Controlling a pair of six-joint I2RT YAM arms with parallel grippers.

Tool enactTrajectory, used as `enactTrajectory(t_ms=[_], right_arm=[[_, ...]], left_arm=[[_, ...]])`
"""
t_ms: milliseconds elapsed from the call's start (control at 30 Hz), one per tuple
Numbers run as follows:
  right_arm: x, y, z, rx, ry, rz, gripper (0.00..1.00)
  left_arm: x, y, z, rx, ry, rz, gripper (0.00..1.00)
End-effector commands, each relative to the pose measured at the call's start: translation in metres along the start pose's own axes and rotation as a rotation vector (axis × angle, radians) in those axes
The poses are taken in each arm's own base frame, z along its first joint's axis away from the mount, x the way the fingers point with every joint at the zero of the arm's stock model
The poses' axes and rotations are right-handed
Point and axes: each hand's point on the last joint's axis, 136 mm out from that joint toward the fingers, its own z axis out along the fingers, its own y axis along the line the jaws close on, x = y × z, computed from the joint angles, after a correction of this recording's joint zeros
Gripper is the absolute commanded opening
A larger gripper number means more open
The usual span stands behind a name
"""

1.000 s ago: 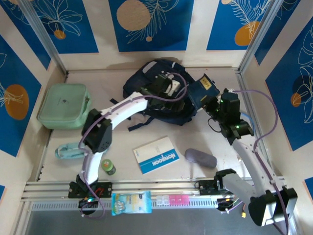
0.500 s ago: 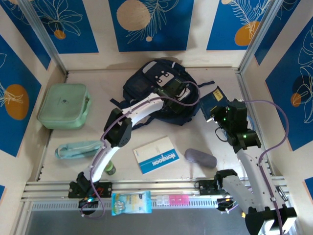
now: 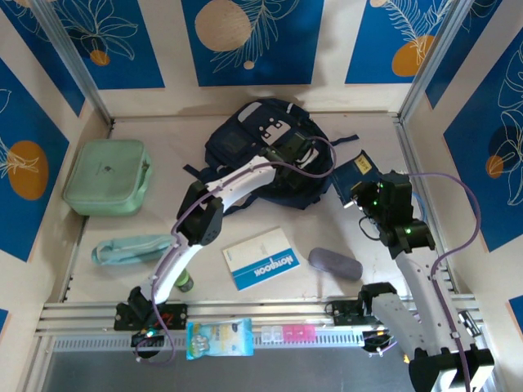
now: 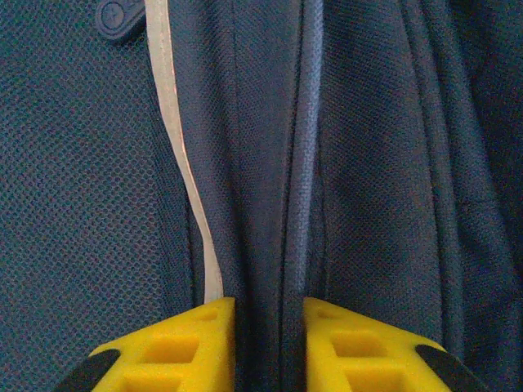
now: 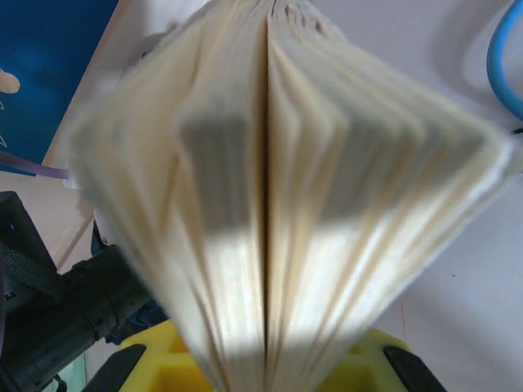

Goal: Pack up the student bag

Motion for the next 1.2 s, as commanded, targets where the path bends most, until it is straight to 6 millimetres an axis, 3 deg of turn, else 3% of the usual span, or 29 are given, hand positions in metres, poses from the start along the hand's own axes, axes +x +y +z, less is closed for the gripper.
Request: enactTrajectory(t_ms=[0,133,300,467,700,900,1167], right_arm=[[-0.01,0.012,-0.008,-0.059,-0.04,0.027,0.03],[-0.012,0.013,-0.012,-0.064,-0.045,0.022,0.03],[-0.019,0.012,-0.02,-0.066,-0.071,0.023,0.04],[-0.011,0.028,-0.015,-0.151,-0.013,0.0,0.04],[0.02,0.068,0.003,-0.348,0.147,-0.014,0.04],[0.058,0.093,0.039,-0.36,0.253,-0.042,0.04],[0.076,0.145,0.086,-0.44,0.305,-0.071,0.03]], left_arm=[[-0.024,0.025,-0.048,0.01,-0.066,-0.059,0.17],[-0.04,0.036,-0.09,0.053,-0.163,-0.12,0.01],[-0.058,0.057,-0.146,0.162,-0.337,-0.256,0.0],[-0.071,0.077,-0.186,0.233,-0.468,-0.345,0.0],[-0.08,0.089,-0.206,0.24,-0.54,-0.377,0.0],[-0.084,0.091,-0.21,0.268,-0.562,-0.412,0.0],[-0.086,0.113,-0.221,0.382,-0.592,-0.541,0.0]])
